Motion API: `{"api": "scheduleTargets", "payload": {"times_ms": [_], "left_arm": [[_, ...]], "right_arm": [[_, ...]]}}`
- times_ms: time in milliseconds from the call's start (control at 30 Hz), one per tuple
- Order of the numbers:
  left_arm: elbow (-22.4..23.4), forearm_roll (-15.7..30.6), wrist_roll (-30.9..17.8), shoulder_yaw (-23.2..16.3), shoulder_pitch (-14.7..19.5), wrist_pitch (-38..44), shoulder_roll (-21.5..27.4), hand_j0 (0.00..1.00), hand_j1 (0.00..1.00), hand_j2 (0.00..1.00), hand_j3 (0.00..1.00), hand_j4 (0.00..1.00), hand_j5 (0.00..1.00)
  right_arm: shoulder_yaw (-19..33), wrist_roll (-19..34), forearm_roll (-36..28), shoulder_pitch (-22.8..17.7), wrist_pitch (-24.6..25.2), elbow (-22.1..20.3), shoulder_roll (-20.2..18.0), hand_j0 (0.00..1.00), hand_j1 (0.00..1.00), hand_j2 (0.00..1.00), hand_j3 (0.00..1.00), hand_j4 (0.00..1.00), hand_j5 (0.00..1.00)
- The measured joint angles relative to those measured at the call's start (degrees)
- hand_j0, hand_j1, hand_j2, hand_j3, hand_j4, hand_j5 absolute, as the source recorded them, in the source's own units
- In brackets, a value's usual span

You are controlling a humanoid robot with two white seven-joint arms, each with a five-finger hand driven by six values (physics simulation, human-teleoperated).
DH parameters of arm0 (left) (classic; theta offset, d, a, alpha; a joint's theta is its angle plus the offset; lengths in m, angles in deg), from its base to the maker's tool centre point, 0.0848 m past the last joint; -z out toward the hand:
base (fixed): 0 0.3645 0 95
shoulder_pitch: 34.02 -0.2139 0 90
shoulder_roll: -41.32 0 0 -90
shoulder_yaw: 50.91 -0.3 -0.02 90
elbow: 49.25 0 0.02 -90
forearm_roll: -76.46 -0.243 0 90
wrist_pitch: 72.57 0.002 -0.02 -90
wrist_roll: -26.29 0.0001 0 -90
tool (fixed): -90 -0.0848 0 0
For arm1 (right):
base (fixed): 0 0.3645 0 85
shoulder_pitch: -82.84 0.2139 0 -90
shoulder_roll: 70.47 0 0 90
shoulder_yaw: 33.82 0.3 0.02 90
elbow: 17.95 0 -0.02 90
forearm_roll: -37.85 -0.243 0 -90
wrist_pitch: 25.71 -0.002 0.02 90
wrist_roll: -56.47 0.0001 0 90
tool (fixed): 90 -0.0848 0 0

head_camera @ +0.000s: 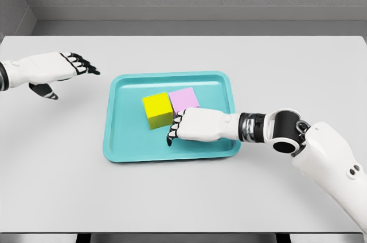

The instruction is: Push two cubes

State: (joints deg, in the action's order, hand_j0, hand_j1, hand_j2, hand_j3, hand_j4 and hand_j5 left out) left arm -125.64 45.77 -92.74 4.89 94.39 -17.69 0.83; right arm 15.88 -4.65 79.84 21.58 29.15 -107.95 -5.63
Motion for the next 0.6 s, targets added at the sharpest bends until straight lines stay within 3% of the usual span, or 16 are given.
{"api": "scheduleTargets", "payload": {"times_ms": [367,600], "left_arm": [[0.77,-0.12,0.0,0.06,0.09,0.0,0.03,1.0,1.0,1.0,1.0,1.0,1.0],[2.11,-0.14,0.0,0.11,0.0,0.01,0.01,1.0,1.0,1.0,1.0,1.0,1.0]], "right_arm": [[3.39,-0.07,-0.88,0.88,-0.01,-2.08,-6.99,0.61,0.61,0.61,0.61,0.61,0.61],[6.75,0.04,-1.35,3.6,0.02,-2.61,-8.38,0.62,0.62,0.62,0.62,0.62,0.62]]}}
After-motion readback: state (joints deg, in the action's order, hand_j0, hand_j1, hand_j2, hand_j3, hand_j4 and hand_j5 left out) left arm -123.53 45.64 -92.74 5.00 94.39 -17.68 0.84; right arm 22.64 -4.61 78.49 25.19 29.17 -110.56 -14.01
